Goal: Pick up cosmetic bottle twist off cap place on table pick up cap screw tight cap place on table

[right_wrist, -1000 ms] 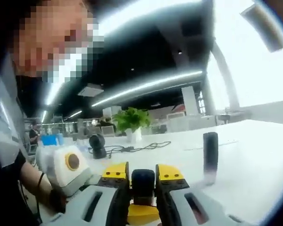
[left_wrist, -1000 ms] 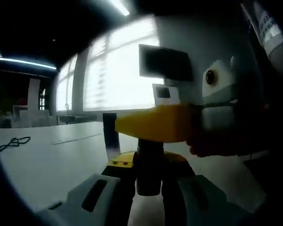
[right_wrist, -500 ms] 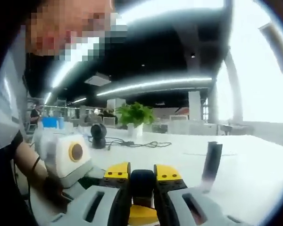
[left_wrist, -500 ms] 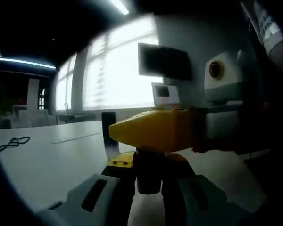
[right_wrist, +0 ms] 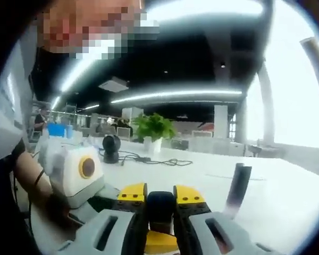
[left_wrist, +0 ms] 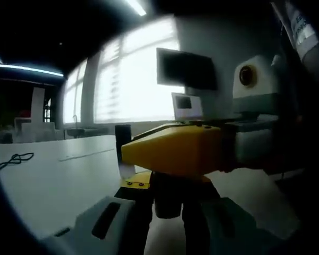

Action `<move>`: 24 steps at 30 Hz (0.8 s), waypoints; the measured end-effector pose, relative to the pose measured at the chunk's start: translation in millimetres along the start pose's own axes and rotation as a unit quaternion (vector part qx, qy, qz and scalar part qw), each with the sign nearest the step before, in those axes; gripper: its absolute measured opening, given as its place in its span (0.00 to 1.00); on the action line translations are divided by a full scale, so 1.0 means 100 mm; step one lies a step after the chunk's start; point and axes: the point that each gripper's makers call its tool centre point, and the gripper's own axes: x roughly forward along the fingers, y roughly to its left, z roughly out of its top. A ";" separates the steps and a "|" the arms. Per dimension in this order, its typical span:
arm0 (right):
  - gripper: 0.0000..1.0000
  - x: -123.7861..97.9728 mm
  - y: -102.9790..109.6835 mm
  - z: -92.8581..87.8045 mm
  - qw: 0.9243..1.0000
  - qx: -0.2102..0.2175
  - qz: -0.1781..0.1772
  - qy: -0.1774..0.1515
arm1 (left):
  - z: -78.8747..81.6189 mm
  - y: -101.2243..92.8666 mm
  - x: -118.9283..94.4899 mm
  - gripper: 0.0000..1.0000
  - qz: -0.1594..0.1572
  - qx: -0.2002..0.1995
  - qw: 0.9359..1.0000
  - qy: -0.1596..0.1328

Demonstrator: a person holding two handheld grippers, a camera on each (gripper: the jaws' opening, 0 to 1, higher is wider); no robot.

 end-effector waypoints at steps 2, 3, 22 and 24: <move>0.12 0.00 0.01 0.01 1.000 -0.002 0.003 -0.001 | 0.01 0.00 0.00 0.10 -0.003 0.000 1.000 -0.003; 0.12 0.00 0.01 0.01 1.000 -0.002 0.005 -0.002 | 0.02 -0.01 0.00 0.10 -0.004 -0.001 1.000 -0.004; 0.12 -0.03 0.01 -0.16 0.995 0.036 0.094 0.008 | -0.16 -0.11 0.05 0.10 -0.044 -0.022 0.998 0.041; 0.12 -0.03 0.01 -0.18 0.994 0.036 0.104 0.006 | -0.17 -0.11 0.06 0.10 -0.045 -0.024 0.998 0.046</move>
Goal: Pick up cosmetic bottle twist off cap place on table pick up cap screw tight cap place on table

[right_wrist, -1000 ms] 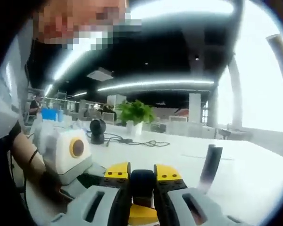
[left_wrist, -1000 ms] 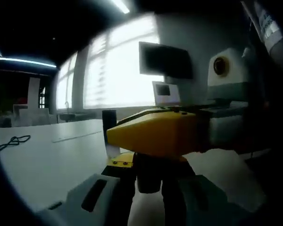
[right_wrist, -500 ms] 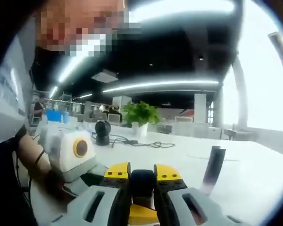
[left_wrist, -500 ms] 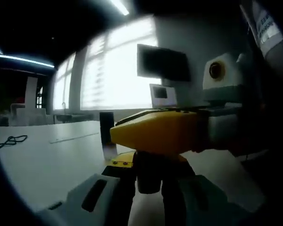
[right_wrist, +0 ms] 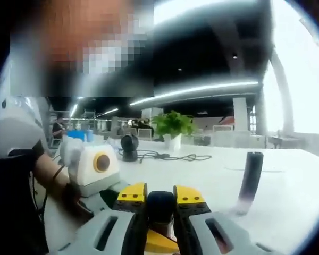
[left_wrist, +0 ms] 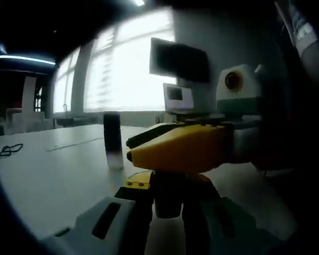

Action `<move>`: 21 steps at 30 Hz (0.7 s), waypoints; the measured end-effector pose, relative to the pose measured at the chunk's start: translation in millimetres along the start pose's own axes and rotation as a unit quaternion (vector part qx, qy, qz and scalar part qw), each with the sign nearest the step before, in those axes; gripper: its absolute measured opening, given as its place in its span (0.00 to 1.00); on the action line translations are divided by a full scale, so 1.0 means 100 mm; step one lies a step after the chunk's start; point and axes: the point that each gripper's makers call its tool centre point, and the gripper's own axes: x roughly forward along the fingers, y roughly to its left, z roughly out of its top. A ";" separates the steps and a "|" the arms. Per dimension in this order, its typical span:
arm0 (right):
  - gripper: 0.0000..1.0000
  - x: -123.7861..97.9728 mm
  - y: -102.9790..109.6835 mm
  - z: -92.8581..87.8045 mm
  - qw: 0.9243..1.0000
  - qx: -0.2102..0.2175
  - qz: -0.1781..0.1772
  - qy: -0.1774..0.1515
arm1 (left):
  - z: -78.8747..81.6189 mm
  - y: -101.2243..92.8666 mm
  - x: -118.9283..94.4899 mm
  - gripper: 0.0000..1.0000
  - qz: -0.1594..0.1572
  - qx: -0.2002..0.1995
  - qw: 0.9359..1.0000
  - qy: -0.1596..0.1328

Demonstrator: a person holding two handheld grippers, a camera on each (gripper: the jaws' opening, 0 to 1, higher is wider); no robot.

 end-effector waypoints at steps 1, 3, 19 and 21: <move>0.12 0.00 0.00 -0.01 1.000 0.001 0.003 0.001 | -0.01 0.00 0.00 0.10 0.000 0.000 1.000 0.003; 0.12 0.00 0.01 -0.02 1.000 -0.001 0.015 0.001 | -0.03 0.00 0.01 0.10 -0.001 0.002 1.000 0.008; 0.12 -0.02 0.09 -0.09 0.992 -0.013 0.125 0.008 | -0.13 -0.05 0.05 0.10 -0.017 0.008 0.999 0.037; 0.12 -0.03 0.10 -0.07 0.990 -0.004 0.143 0.006 | -0.11 -0.06 0.04 0.10 -0.021 0.007 0.999 0.032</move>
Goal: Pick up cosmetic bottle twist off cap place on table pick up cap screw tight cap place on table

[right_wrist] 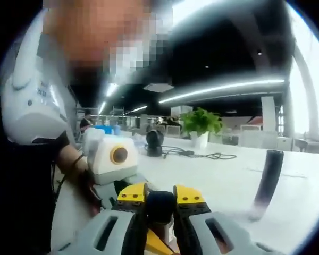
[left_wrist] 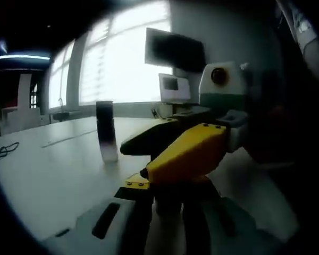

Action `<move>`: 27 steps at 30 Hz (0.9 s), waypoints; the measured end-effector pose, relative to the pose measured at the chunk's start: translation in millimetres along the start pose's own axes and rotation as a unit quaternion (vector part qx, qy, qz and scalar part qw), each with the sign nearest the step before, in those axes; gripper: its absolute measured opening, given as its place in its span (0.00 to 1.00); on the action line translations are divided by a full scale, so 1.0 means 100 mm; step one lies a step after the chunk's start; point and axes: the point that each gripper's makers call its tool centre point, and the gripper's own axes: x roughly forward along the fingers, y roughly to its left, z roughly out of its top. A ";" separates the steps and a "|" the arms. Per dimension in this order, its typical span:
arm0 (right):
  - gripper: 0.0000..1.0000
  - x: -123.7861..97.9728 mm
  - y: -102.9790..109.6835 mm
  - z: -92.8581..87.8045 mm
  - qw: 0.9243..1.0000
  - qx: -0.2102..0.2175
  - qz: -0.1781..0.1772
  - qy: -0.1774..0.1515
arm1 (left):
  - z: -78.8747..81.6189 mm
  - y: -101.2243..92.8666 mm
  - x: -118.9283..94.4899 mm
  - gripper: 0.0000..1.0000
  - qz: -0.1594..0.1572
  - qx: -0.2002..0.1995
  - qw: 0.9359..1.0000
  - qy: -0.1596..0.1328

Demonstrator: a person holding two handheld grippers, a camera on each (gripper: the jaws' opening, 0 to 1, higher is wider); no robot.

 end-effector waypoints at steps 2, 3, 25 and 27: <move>0.12 0.00 0.02 0.03 1.000 0.008 0.018 -0.001 | 0.03 -0.01 -0.01 0.10 -0.005 -0.002 1.000 -0.010; 0.12 -0.01 0.04 0.04 0.999 0.009 0.030 -0.001 | 0.05 -0.03 -0.02 0.10 -0.009 -0.003 1.000 -0.014; 0.12 -0.12 0.32 0.11 0.965 0.010 0.260 0.032 | 0.14 -0.27 -0.06 0.10 -0.083 -0.018 0.996 -0.040; 0.12 -0.14 0.37 0.14 0.959 0.013 0.280 0.033 | 0.18 -0.33 -0.08 0.10 -0.096 -0.017 0.994 -0.048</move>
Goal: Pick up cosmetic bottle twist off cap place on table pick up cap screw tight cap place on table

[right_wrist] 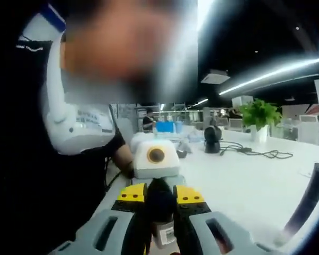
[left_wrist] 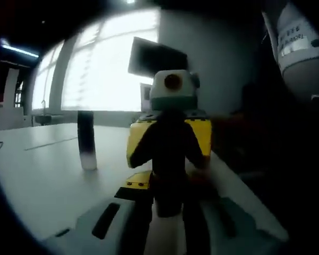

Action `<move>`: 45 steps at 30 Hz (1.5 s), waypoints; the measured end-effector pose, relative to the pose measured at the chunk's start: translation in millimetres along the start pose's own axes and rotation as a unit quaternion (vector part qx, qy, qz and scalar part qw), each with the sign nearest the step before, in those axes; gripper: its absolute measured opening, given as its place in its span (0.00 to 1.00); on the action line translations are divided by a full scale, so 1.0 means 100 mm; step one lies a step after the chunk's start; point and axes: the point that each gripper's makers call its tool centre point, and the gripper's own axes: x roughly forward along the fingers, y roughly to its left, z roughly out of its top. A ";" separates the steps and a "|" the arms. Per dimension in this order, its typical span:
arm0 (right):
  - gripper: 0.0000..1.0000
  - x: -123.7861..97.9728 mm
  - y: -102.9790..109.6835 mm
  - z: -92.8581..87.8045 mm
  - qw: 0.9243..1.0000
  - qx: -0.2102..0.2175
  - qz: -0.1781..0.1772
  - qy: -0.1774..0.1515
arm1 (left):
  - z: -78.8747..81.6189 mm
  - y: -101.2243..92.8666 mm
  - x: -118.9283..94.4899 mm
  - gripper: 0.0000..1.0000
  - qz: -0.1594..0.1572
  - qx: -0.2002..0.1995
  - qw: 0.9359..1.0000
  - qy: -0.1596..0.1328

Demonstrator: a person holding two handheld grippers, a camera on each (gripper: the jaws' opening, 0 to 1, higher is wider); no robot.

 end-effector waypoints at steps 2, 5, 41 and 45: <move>0.12 0.00 0.08 0.02 1.000 0.002 0.025 0.000 | 0.03 -0.08 0.00 0.10 -0.019 0.003 1.000 -0.005; 0.12 0.00 0.23 0.03 0.998 0.007 0.063 0.003 | 0.05 -0.22 0.00 0.10 -0.052 0.005 0.999 -0.010; 0.37 -0.14 -0.42 0.19 0.953 -0.010 -0.298 -0.055 | 0.10 0.33 -0.12 0.11 0.112 0.014 0.993 -0.015; 0.32 -0.22 -0.55 0.19 0.904 0.012 -0.421 -0.073 | 0.07 0.40 -0.12 0.11 0.130 0.018 0.991 -0.009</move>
